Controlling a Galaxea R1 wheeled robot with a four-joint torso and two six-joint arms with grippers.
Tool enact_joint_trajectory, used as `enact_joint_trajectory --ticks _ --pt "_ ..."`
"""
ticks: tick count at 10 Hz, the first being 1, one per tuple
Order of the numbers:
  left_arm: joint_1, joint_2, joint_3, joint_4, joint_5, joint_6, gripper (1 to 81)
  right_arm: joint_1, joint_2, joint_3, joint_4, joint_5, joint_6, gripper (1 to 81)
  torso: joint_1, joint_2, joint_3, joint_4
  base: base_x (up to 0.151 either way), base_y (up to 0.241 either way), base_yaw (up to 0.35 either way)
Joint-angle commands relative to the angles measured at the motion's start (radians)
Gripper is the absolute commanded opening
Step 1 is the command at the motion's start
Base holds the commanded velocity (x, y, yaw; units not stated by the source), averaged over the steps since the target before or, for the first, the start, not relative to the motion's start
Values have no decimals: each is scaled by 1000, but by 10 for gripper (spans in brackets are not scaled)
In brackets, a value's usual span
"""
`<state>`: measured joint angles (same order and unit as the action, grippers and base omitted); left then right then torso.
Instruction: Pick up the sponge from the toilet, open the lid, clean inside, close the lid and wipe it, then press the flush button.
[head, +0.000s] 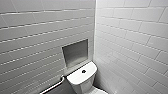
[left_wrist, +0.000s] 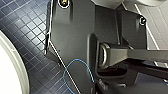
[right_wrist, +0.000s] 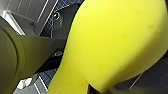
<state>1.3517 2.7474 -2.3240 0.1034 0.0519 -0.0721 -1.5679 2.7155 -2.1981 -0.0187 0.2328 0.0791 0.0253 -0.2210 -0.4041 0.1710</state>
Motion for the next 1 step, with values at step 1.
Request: enact_joint_trajectory --ticks 1 --pt "19 132 -178 9 37 12 10 13 6 -29 -6 -59 -2 10 0 0 0 0 0 0 0"
